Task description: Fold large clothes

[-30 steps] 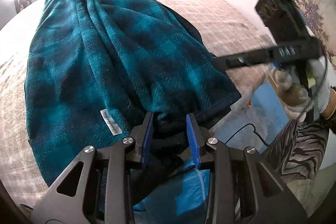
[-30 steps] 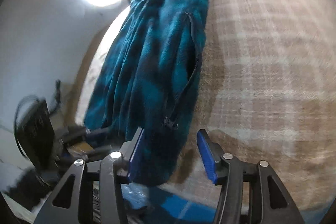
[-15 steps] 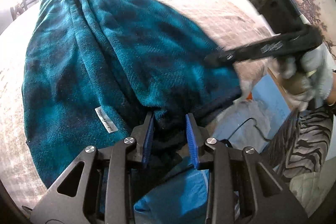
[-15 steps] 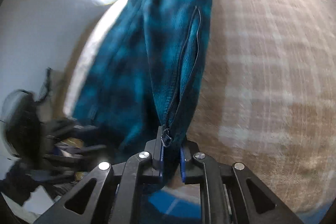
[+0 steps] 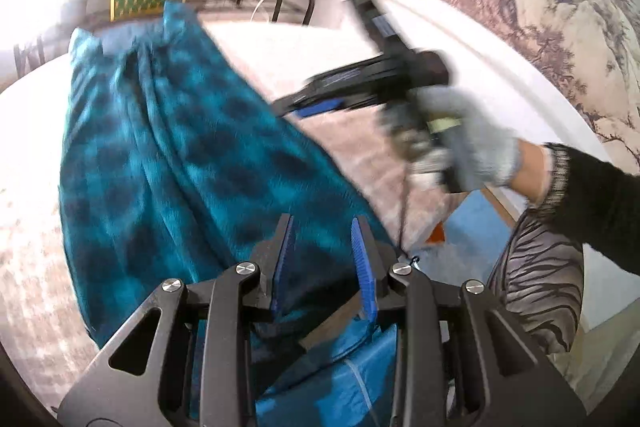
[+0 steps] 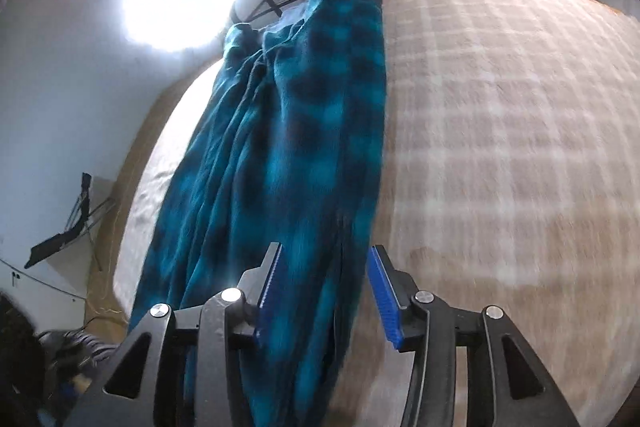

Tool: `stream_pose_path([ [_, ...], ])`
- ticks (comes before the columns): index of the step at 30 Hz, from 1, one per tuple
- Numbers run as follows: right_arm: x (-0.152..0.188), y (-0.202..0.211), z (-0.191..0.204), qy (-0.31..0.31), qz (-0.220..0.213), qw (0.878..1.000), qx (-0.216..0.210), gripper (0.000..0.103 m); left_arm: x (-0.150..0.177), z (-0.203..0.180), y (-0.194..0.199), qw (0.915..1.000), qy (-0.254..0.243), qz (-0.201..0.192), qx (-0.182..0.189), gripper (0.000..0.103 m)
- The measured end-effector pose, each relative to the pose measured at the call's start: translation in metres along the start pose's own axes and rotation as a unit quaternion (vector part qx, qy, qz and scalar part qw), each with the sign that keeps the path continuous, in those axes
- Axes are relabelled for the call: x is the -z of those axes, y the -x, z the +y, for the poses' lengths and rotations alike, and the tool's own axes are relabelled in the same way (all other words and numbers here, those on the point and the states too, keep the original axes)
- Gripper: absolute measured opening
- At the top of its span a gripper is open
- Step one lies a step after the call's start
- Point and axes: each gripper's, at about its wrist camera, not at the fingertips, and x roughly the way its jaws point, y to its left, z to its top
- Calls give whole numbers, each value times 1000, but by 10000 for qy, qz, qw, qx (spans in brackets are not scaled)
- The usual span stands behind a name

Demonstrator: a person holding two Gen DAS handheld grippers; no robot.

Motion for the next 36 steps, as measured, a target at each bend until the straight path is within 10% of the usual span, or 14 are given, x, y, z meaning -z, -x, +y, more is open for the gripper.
stream_pose_path([
  [3,-14,-16,2,19,93,9999,31,50,-10,-4,-1,9997,-192,-117,-79,29],
  [5,-18,-27,0,-66,175,9998,17,23,-12,-1,-17,9993,-288,134,-205,29],
  [9,-21,-14,5,-44,-22,10000,-64,9,1,12,-60,9958,-269,796,-359,29],
  [11,-22,-4,-4,25,-163,9995,285,9,18,25,-83,9907,-5,1317,-329,29],
  [18,-15,-12,-6,182,227,9995,151,27,20,18,-73,9911,-120,1304,-225,28],
  [26,-87,33,30,1001,-506,9931,334,33,-19,14,-59,9960,-19,889,-37,28],
  [36,-170,-87,52,1663,-189,9820,879,23,-8,28,-96,9908,257,1326,101,28],
])
